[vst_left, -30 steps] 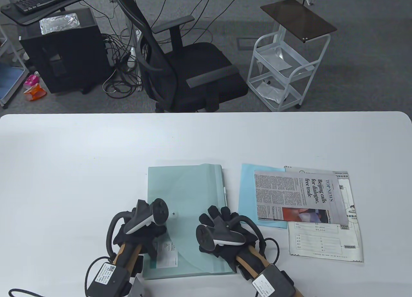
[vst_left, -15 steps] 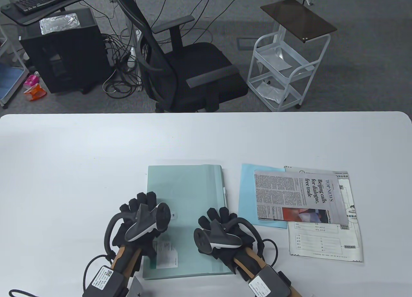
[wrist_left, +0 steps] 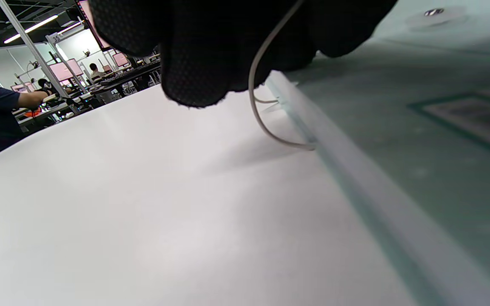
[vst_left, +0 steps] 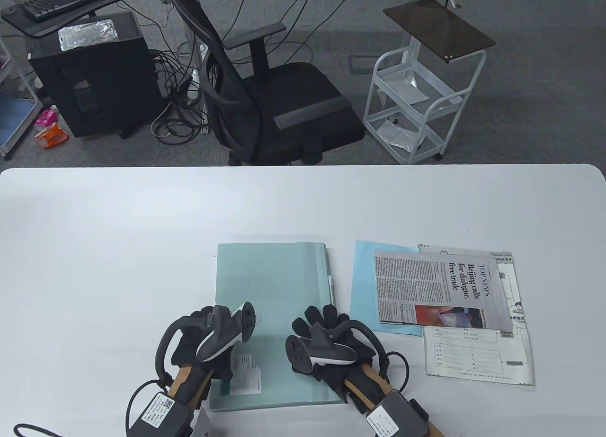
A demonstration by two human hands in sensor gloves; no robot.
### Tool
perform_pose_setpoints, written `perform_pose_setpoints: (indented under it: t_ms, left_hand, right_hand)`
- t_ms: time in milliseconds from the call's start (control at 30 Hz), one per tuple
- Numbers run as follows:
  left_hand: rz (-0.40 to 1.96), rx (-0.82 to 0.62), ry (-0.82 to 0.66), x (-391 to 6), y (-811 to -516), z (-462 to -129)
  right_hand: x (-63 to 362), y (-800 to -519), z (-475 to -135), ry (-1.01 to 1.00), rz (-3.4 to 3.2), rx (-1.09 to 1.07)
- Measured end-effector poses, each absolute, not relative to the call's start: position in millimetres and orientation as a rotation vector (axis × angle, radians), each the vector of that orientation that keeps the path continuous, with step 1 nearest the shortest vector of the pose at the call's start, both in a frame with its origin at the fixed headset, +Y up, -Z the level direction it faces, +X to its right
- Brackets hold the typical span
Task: Pull documents from accordion folder and sort
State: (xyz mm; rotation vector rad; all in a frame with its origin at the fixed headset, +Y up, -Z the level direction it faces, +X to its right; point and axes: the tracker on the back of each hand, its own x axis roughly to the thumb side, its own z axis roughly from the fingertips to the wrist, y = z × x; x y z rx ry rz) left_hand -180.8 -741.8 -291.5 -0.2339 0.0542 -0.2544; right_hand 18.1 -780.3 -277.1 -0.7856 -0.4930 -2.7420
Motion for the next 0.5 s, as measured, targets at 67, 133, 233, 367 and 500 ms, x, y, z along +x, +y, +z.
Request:
perform_pose_setpoints:
  t_ms: [67, 133, 233, 367, 500]
  left_hand:
    - [-0.156, -0.196, 0.033, -182, -738, -291]
    - [-0.002, -0.15, -0.01, -183, -733, -289]
    - [0.316, -0.153, -0.091, -185, -735, -290]
    - [0.421, -0.198, -0.17, -192, -752, -294]
    - [0.379, -0.212, -0.18, -186, -757, -297]
  right_hand:
    - [18, -780, -277, -0.491, -2.74, -0.786]
    - [18, -780, -277, -0.491, -2.738, -0.786]
    - [18, -780, -277, -0.489, -2.741, -0.791]
    - [18, -781, -277, -0.489, -2.737, -0.791]
    - [17, -781, -276, -0.487, -2.726, -0.788]
